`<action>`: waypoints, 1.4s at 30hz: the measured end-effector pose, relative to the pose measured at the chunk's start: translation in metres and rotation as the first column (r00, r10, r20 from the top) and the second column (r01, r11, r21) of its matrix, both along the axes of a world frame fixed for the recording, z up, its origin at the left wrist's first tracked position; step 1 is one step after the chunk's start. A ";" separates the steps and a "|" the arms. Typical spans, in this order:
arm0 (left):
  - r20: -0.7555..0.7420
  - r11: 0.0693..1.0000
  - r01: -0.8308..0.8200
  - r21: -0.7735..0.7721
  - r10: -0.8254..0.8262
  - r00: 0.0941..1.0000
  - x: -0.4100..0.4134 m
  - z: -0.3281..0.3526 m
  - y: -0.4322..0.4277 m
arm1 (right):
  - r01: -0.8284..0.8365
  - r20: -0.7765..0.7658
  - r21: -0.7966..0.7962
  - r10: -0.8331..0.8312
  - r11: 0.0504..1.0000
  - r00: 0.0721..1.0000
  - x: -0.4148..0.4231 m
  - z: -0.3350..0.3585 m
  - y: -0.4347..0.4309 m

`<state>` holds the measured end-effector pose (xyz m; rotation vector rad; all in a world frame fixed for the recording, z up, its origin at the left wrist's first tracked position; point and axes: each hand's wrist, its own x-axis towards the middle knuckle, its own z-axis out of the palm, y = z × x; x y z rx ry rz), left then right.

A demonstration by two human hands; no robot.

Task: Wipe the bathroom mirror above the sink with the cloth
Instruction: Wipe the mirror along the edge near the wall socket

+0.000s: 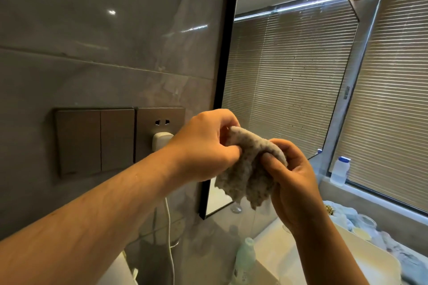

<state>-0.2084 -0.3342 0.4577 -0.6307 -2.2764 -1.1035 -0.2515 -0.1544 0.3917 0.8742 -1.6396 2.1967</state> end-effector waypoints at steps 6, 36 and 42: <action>-0.121 1.000 0.013 0.010 -0.012 0.993 0.003 0.004 0.007 | -0.095 0.143 -0.022 0.097 0.995 0.985 0.004 0.000 0.011; 0.489 0.921 -0.075 0.382 -0.133 0.862 0.008 0.009 0.031 | -0.397 0.219 -0.223 0.442 0.891 0.870 0.007 -0.008 0.019; 0.364 0.912 -0.088 0.401 -0.071 0.929 0.005 0.006 0.032 | -0.368 0.226 -0.332 0.452 0.869 0.863 0.011 -0.007 0.021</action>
